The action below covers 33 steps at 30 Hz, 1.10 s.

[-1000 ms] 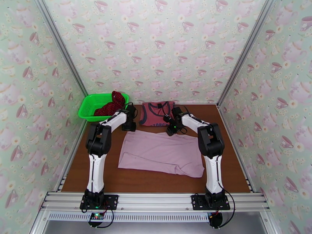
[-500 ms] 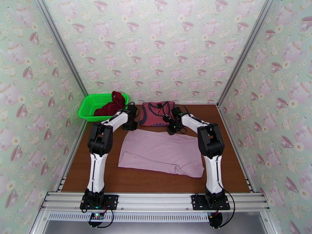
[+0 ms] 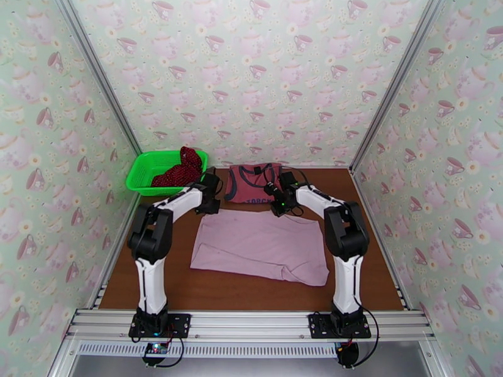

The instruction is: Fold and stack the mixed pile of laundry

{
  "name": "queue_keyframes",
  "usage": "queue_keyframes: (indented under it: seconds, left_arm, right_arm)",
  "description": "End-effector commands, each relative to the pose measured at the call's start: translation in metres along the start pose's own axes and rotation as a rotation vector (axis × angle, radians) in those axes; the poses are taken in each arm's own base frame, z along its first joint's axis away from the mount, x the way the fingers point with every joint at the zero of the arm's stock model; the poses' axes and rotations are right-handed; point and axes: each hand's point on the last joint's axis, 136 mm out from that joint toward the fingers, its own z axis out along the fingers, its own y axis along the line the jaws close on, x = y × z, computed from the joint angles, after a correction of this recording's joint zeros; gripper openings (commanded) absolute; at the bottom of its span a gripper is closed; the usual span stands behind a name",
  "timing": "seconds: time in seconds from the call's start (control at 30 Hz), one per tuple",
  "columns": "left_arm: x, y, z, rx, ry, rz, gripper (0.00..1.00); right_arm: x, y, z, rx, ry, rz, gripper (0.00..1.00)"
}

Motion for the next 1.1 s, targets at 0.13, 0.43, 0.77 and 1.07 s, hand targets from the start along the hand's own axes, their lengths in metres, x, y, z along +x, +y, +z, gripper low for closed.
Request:
queue_keyframes:
  seconds: [0.13, 0.43, 0.77, 1.07]
  left_arm:
    - [-0.011, 0.004, -0.025, 0.017, -0.180, -0.068, 0.00]
    - [0.015, 0.003, -0.037, 0.014, -0.200, -0.088, 0.00]
    - [0.083, 0.001, -0.035, -0.026, -0.136, -0.140, 0.00]
    - [0.107, 0.011, -0.040, -0.114, -0.121, -0.163, 0.45]
  right_arm:
    - [-0.021, 0.014, -0.026, -0.020, -0.181, 0.004, 0.08]
    - [-0.006, 0.029, -0.037, -0.045, -0.240, 0.031, 0.10]
    - [0.038, 0.056, -0.039, 0.042, -0.160, 0.068, 0.25]
    - [0.071, 0.052, -0.063, 0.198, -0.115, 0.258, 0.44]
